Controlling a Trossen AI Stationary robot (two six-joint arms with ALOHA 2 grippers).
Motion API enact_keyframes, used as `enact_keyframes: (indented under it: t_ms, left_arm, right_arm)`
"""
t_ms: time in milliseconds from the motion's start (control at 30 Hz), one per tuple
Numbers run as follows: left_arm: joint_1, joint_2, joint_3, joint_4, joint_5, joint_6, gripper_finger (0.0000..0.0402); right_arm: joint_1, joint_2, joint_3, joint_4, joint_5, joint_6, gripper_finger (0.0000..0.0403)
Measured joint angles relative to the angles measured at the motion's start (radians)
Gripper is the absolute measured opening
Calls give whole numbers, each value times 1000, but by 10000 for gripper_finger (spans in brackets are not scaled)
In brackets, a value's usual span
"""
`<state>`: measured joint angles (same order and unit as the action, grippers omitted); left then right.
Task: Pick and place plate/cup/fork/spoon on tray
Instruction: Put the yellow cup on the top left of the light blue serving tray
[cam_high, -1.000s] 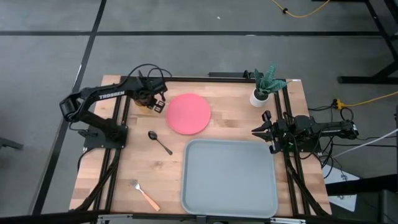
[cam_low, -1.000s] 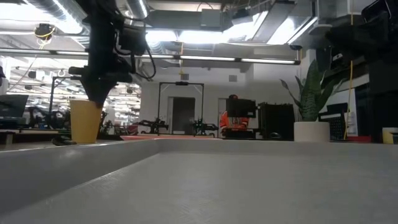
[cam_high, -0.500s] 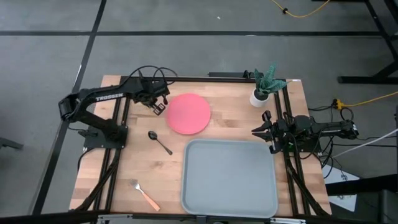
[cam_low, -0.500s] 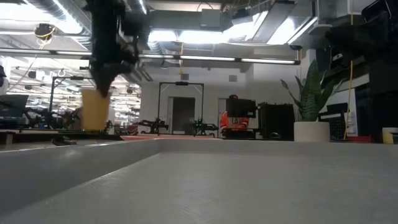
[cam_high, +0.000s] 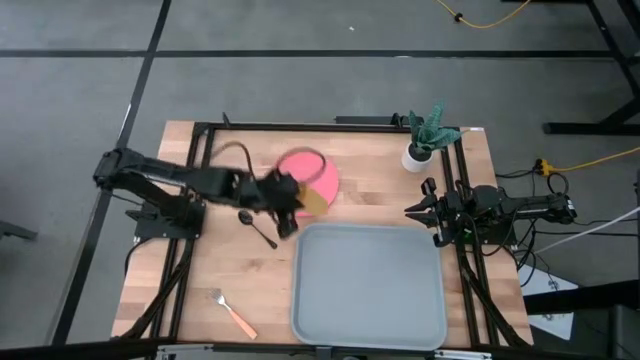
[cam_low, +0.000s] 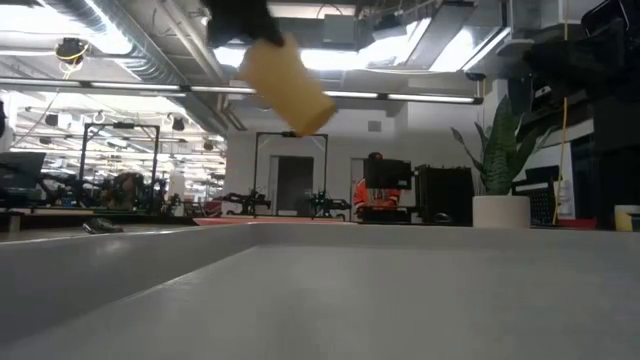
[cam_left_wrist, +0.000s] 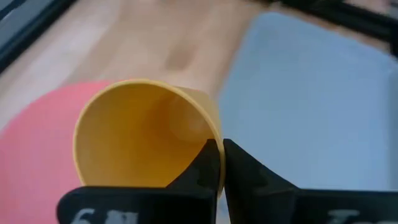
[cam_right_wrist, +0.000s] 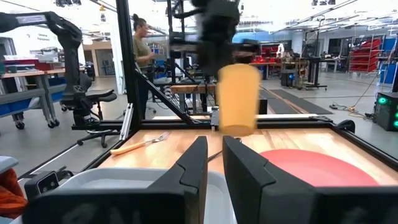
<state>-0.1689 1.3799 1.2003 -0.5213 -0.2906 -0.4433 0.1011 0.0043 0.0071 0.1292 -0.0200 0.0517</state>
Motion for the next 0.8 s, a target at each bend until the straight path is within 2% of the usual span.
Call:
enact_keyframes:
  t_ms: [200,267,600,800]
  left_arm:
    - [-118,159,1,169,-38,-1,1]
    - [-136,215,23,171,-32,-16,1]
    - [-156,405,161,-2,-10,-81,0]
    - [-164,452,211,-75,20,-131,0]
  right_arm:
    - [0,0,0,-1,0,0,56]
    - [0,0,0,0,0,0,56]
    - [0,0,0,-1,0,0,56]
    - [0,0,0,-4,0,0,56]
